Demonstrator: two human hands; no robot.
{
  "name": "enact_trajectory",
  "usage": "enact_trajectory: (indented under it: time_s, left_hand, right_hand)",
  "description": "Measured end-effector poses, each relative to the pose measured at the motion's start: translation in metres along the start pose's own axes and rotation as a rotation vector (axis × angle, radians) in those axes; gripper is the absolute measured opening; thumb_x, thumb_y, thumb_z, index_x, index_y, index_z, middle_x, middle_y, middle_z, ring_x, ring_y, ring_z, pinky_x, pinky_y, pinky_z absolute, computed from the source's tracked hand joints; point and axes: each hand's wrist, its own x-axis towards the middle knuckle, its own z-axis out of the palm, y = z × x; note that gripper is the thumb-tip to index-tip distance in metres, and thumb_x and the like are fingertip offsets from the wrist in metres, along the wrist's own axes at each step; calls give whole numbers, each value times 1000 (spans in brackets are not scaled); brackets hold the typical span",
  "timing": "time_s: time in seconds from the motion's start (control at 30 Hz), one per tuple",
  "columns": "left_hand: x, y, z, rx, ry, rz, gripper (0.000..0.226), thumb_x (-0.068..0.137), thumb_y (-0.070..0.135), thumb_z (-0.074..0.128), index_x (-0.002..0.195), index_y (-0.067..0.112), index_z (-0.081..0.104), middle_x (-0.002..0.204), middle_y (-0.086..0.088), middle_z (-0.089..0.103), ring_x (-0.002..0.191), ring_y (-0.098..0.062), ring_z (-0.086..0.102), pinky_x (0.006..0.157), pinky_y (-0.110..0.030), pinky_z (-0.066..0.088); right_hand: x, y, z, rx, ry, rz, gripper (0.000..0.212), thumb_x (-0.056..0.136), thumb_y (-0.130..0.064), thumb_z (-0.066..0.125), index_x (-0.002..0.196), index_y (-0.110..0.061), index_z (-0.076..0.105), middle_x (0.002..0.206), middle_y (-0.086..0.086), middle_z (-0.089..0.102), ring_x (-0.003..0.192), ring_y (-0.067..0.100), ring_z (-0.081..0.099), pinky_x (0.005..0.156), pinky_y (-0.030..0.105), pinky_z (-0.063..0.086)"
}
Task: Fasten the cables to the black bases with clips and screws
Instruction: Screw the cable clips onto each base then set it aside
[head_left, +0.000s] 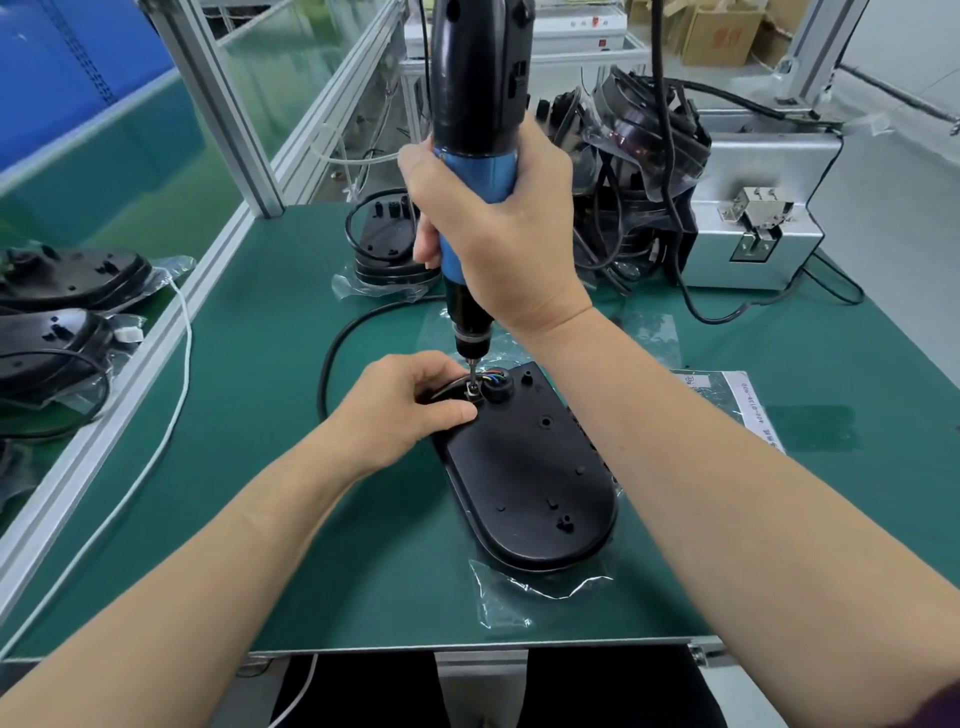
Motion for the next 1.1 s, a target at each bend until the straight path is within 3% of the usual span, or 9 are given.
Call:
enact_trajectory:
  time_s: [0.13, 0.27, 0.43, 0.6, 0.77, 0.83, 0.9, 0.97, 1.1]
  left_hand:
    - [-1, -1, 0, 4, 10, 2, 18, 79, 9, 78, 85, 24, 70, 87, 2, 75, 83, -14, 67, 93, -47, 52]
    - [-1, -1, 1, 4, 12, 16, 16, 79, 11, 78, 85, 23, 70, 89, 1, 75, 90, -24, 70, 93, -46, 53]
    - [-1, -1, 3, -38, 18, 67, 40, 78, 4, 78, 76, 42, 64, 86, 21, 71, 85, 3, 65, 83, -14, 48]
    - [-5, -6, 6, -116, 5, 112, 38, 83, 2, 72, 100, 36, 70, 107, 12, 73, 106, -5, 66, 98, -26, 47]
    - [-1, -7, 6, -97, 31, 60, 34, 81, 2, 74, 72, 33, 64, 85, 7, 72, 82, -8, 65, 83, -27, 52]
    - [1, -4, 2, -165, -39, 36, 24, 86, 3, 69, 77, 25, 66, 81, 7, 68, 78, -6, 61, 78, -20, 49]
    - [4, -1, 0, -178, -57, 14, 9, 92, 11, 63, 84, 8, 65, 78, 2, 63, 75, -9, 54, 76, -22, 43]
    - [8, 0, 2, -151, -31, 10, 20, 94, 16, 62, 83, 0, 60, 74, 0, 57, 72, -11, 48, 74, -27, 39]
    - [11, 4, 5, -40, -27, 25, 12, 94, 13, 60, 82, 14, 62, 78, 3, 61, 73, -9, 50, 77, -25, 42]
  right_hand:
    - [-1, -1, 2, -31, -28, 9, 16, 83, -2, 68, 79, -3, 52, 52, 4, 55, 40, 26, 56, 46, 36, 49]
    - [-2, 0, -3, 16, -14, 36, 16, 84, -3, 67, 83, 0, 52, 50, 6, 54, 40, 27, 55, 47, 36, 49]
    - [-5, 0, -6, 48, -52, 39, 20, 83, -6, 69, 89, 4, 53, 55, 8, 56, 44, 28, 57, 51, 40, 52]
    - [-9, -5, -10, 86, -131, 29, 29, 84, -5, 70, 97, 14, 53, 60, 9, 57, 48, 28, 58, 53, 36, 50]
    - [-14, -6, -8, 83, -83, 12, 28, 83, -4, 70, 96, 13, 53, 63, 12, 58, 47, 29, 58, 51, 41, 52]
    - [-14, -7, -8, 95, -12, 14, 26, 82, -4, 70, 95, 10, 54, 69, 15, 59, 47, 31, 58, 51, 44, 52]
    - [-14, -8, -9, 107, 54, 15, 26, 82, -5, 70, 94, 10, 54, 71, 15, 59, 47, 30, 57, 51, 40, 50]
    - [-13, -7, -12, 115, 95, 26, 27, 82, -5, 70, 95, 12, 54, 68, 12, 57, 47, 29, 57, 51, 36, 48]
    - [-15, -6, -18, 137, 149, 34, 30, 83, -5, 69, 97, 16, 54, 65, 11, 57, 46, 27, 56, 50, 36, 48]
